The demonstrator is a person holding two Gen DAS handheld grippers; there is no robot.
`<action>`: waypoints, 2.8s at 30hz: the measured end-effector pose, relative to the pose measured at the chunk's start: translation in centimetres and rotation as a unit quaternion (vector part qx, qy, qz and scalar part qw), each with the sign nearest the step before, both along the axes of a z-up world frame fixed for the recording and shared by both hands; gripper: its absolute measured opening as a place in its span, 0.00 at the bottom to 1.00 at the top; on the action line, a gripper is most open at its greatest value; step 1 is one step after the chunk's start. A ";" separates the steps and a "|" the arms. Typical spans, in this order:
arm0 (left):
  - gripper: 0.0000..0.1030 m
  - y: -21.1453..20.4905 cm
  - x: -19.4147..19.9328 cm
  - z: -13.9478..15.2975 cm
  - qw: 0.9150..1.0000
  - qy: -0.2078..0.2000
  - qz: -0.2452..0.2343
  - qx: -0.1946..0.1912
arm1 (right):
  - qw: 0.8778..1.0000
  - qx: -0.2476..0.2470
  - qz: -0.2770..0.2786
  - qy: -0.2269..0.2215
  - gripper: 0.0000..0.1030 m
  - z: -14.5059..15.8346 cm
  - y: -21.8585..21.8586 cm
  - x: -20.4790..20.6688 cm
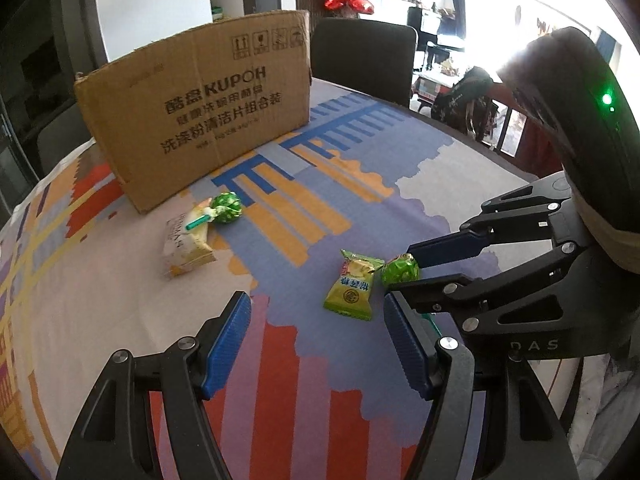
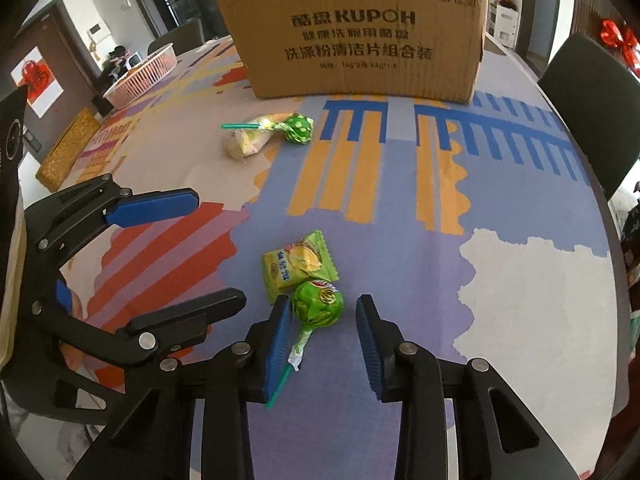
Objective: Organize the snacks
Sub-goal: 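Grasp the green lollipop with the right gripper while the left grasps the yellow-green candy, then carry the lollipop and yellow-green candy into the box and release both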
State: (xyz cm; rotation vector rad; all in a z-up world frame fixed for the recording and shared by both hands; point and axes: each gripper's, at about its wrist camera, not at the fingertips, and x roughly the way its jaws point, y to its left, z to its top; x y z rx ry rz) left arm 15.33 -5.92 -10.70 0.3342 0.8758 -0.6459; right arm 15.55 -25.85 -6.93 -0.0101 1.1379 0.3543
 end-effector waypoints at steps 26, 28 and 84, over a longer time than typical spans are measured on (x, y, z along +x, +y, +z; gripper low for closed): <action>0.33 -4.3 1.6 -2.0 0.999 0.033 -0.012 0.017 | 0.999 -0.002 -0.046 -0.006 0.26 -0.3 -4.0 -0.2; 0.28 -4.3 1.7 -2.2 0.999 0.036 -0.008 0.019 | 0.999 0.000 -0.045 -0.006 0.26 -0.3 -4.0 -0.3; 0.22 2.9 11.0 18.9 0.967 -0.110 0.201 -0.109 | 0.973 0.062 -0.026 -0.221 0.26 17.9 -1.5 9.8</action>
